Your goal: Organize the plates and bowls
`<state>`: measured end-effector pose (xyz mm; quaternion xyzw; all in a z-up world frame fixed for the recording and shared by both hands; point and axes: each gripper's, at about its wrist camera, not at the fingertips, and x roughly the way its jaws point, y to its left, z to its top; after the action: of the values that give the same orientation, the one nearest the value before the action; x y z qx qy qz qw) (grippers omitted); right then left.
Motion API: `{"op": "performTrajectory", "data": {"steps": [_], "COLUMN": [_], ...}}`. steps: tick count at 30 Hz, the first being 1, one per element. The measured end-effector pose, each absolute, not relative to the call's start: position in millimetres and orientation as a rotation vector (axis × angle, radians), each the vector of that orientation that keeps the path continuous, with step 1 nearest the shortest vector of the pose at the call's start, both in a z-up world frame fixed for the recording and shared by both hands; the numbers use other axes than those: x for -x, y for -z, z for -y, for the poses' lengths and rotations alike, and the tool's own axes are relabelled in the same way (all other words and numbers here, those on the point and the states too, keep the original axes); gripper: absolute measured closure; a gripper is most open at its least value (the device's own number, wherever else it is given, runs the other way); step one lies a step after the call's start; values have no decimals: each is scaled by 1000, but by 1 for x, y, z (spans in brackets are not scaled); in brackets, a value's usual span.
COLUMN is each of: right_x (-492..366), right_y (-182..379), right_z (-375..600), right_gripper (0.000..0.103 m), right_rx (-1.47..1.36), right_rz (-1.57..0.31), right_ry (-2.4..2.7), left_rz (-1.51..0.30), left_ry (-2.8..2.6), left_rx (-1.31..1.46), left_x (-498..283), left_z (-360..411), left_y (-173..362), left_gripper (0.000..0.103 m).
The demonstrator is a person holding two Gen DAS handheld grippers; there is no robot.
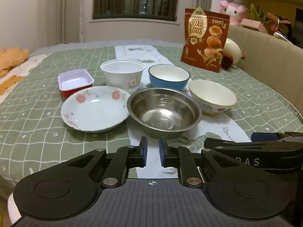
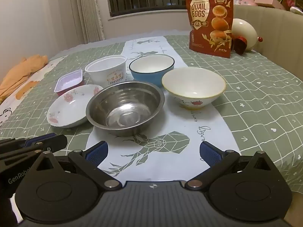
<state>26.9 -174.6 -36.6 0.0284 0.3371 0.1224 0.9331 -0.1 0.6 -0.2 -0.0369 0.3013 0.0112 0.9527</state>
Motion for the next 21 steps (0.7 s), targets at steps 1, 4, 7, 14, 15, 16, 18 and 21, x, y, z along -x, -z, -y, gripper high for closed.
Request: {"op": "performTrajectory", "data": {"steps": [1, 4, 7, 14, 15, 16, 18, 21], "right_x": [-26, -28, -27, -30, -30, -30, -30, -31], "right_y": [37, 41, 43, 40, 41, 40, 41, 43], "right_z": [175, 175, 168, 171, 171, 171, 171, 172], "right_gripper": [0, 0, 0, 0, 0, 0, 0, 0], "right_rx": [-56, -49, -24, -38, -38, -38, -41, -47], "right_rz": [-692, -710, -701, -716, -715, -715, -715, -721], "right_ry": [-249, -242, -233, -237, -237, -237, -237, -236], "left_rz": [-614, -622, -638, -658, -659, -659, -659, -662], "left_ry": [-23, -26, -22, 1, 0, -2, -7, -14], "left_rx": [78, 94, 86, 106, 109, 112, 119, 125], "left_x": [0, 2, 1, -3, -3, -3, -3, -4], "left_z": [-1, -2, 2, -2, -3, -4, -5, -5], "left_y": [1, 8, 7, 4, 4, 4, 4, 5], "left_gripper": [87, 87, 87, 87, 87, 87, 87, 87]}}
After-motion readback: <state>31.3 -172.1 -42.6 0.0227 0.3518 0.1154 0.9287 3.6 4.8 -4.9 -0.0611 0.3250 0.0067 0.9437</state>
